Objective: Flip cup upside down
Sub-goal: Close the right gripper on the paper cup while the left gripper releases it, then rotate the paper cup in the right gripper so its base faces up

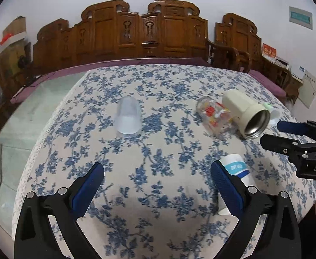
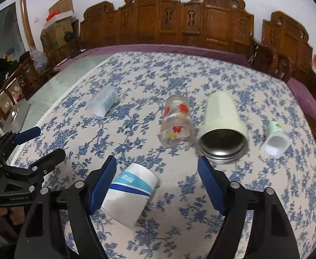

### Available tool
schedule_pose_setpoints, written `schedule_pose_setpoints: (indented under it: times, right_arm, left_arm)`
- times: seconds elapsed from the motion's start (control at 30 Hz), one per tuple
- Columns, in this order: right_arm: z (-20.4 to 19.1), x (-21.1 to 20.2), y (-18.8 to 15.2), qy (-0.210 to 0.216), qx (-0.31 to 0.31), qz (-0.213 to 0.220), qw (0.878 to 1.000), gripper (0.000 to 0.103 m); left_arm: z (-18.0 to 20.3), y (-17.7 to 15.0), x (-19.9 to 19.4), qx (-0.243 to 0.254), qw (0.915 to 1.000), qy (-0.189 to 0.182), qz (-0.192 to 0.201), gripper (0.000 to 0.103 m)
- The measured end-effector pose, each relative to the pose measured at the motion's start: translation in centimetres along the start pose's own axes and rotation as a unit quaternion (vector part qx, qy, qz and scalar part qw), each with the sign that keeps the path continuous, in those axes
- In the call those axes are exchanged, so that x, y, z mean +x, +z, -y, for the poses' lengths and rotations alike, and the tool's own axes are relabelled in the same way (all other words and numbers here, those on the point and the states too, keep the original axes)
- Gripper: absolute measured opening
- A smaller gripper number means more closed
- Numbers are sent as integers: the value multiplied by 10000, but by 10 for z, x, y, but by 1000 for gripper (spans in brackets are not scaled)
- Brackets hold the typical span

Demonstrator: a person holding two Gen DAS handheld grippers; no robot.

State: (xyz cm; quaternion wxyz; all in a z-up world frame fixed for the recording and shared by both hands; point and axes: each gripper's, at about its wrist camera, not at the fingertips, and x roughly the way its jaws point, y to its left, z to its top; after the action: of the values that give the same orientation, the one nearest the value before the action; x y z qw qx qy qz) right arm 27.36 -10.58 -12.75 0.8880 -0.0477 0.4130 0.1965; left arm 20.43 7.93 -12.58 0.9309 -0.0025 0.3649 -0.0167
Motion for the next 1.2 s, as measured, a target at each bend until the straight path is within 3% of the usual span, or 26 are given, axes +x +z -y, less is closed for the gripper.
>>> schedule_pose_setpoints:
  times: [0.2, 0.37, 0.5, 0.9, 1.13, 1.2]
  right_arm:
    - [-4, 31, 0, 292, 274, -672, 9969, 73]
    - [0, 63, -12, 623, 697, -1503, 9842, 70]
    - [2, 77, -13, 955, 1099, -1831, 9723, 70]
    - [8, 102, -14, 1103, 1681, -2298, 9523, 70]
    - [17, 107, -12, 1127, 1851, -2303, 9487, 70]
    - [19, 107, -11, 1154, 1887, -2276, 9483, 61]
  left_arm:
    - [-11, 2, -2, -130, 9999, -67, 6, 95]
    - [-17, 6, -7, -200, 9997, -118, 85, 95]
    - [-23, 6, -6, -310, 9994, -138, 70, 95]
    - [-23, 6, -5, -310, 9994, -137, 23, 95]
    - [-19, 6, -5, -247, 9996, -151, 16, 95]
    - [-19, 6, -5, -248, 9996, -161, 8, 95]
